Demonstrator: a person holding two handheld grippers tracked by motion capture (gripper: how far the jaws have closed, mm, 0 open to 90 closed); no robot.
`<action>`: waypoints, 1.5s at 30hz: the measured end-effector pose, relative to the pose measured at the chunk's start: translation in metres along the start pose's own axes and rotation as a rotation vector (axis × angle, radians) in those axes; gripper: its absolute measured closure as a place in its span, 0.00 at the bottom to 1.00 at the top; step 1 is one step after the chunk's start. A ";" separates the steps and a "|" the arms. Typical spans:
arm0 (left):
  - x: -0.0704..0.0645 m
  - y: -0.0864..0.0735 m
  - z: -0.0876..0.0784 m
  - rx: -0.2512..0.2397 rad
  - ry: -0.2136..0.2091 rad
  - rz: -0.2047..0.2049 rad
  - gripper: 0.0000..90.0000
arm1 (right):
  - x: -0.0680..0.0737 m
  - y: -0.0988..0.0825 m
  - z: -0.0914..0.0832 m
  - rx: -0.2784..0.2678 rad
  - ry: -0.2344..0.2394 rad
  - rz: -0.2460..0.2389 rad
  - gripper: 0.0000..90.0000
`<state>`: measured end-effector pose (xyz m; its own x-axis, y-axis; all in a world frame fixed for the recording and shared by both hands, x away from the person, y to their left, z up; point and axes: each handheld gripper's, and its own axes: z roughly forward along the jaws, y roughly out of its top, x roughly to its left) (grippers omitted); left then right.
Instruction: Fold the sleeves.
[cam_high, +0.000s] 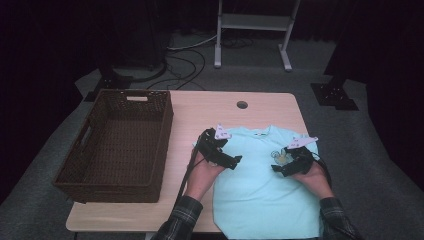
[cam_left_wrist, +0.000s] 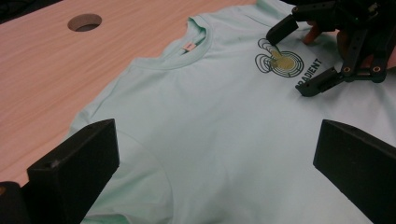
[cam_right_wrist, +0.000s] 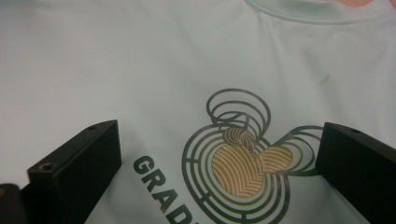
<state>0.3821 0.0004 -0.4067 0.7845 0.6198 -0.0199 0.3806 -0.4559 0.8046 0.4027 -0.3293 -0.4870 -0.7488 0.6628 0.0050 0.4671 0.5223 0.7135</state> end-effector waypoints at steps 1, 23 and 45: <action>0.003 0.002 -0.001 -0.004 0.001 0.001 0.00 | 0.000 0.000 0.000 0.000 0.000 0.000 0.00; 0.050 0.019 -0.009 -0.010 0.044 -0.018 0.00 | 0.000 0.000 0.000 -0.001 0.000 0.001 0.00; 0.097 -0.013 -0.007 0.041 0.127 -0.058 0.47 | 0.000 0.000 0.000 0.000 0.000 0.002 0.00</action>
<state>0.4497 0.0712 -0.4149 0.6931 0.7207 0.0122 0.4452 -0.4414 0.7791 0.4026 -0.3293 -0.4870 -0.7481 0.6635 0.0062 0.4681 0.5212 0.7136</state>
